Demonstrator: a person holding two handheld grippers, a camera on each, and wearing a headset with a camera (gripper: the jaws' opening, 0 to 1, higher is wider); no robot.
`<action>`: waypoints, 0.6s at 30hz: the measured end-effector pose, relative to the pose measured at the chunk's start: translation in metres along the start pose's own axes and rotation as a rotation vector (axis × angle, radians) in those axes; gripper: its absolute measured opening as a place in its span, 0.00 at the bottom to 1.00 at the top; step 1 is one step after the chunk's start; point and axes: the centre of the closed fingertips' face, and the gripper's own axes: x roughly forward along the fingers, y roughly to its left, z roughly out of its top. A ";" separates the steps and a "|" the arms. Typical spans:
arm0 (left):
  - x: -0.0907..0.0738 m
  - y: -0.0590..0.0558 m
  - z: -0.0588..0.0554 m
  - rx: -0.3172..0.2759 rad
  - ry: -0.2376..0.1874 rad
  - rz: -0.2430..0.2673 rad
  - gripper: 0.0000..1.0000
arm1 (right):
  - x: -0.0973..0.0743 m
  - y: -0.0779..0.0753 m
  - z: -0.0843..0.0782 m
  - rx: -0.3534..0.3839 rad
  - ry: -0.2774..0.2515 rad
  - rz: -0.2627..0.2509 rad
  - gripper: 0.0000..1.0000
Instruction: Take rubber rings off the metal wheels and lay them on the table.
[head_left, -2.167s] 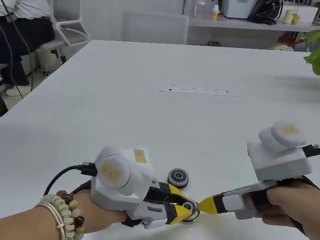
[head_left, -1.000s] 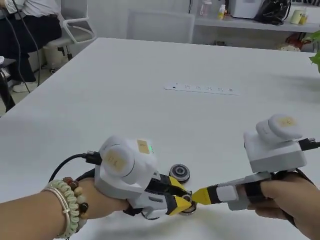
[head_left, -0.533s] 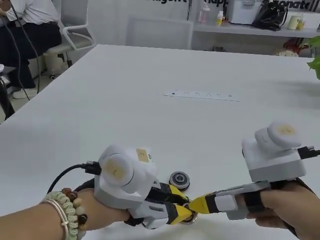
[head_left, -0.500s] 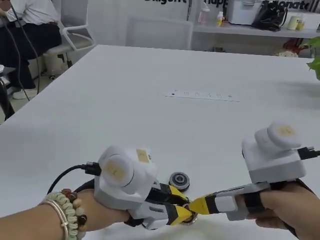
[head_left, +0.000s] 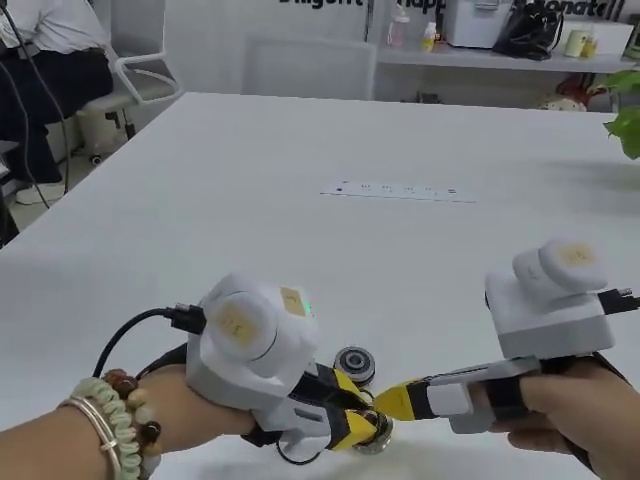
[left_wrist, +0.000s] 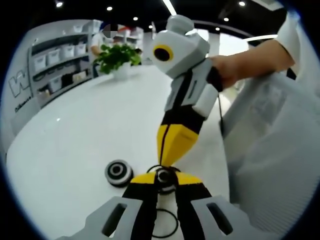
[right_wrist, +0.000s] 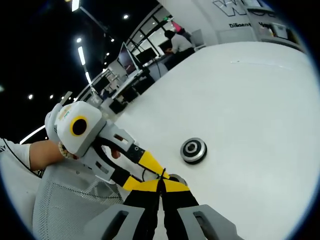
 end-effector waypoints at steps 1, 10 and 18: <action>-0.001 -0.001 0.001 0.002 0.001 0.001 0.14 | 0.000 0.000 0.001 0.001 -0.003 0.000 0.00; -0.012 -0.009 0.021 0.062 -0.016 -0.014 0.23 | -0.008 0.001 0.014 0.021 -0.062 0.006 0.00; -0.030 -0.012 0.036 0.081 -0.041 -0.031 0.26 | -0.015 0.008 0.028 0.027 -0.127 0.022 0.00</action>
